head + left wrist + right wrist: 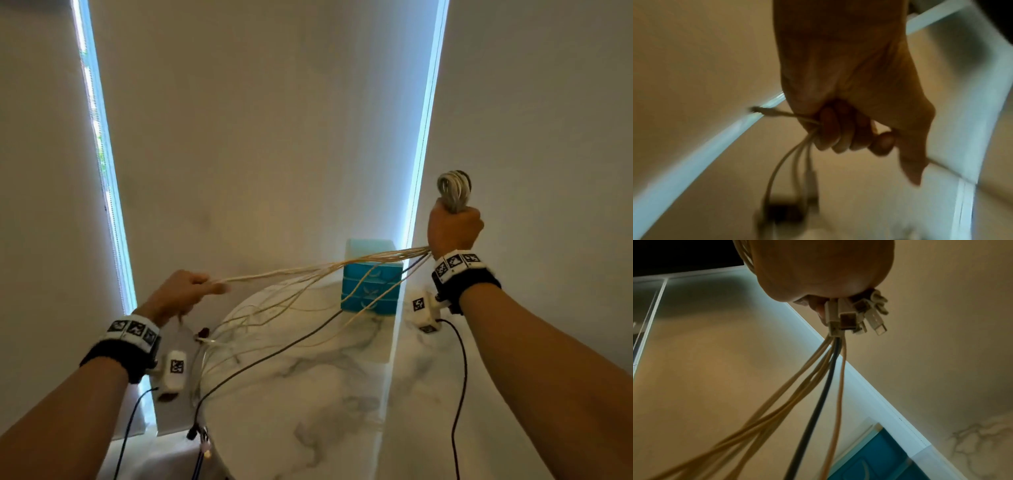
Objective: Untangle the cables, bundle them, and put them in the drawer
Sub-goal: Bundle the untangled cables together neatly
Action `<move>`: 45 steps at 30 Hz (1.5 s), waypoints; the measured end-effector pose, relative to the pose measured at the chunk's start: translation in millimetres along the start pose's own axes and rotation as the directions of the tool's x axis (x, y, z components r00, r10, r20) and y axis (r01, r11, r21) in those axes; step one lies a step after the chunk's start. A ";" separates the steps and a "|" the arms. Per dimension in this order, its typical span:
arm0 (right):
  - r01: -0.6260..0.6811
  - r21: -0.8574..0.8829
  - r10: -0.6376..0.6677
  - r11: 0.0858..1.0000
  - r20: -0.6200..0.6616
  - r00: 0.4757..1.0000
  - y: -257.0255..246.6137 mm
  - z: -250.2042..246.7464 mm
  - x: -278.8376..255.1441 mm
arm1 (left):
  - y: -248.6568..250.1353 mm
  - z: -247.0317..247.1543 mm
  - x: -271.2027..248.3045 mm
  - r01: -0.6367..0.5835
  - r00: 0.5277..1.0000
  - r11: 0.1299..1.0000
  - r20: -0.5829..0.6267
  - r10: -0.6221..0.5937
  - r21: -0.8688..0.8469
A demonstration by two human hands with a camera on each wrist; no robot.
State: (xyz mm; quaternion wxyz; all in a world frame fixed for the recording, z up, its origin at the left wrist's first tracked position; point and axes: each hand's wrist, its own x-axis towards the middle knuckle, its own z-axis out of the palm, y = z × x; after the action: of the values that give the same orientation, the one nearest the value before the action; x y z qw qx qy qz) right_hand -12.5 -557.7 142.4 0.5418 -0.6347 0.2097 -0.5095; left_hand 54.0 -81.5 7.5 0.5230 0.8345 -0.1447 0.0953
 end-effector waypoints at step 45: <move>-0.439 0.349 0.182 0.828 0.573 0.799 -8.8 -19.4 -26.9 | 168.1 178.1 15.4 -0.144 0.876 0.989 0.468 0.119 0.017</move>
State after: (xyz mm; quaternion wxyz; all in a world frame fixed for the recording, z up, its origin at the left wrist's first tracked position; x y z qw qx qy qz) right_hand -42.5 -542.0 137.0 0.7915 -0.5539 0.0327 -0.2562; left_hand 12.5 -313.1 77.0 0.4437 0.8344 -0.3197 -0.0687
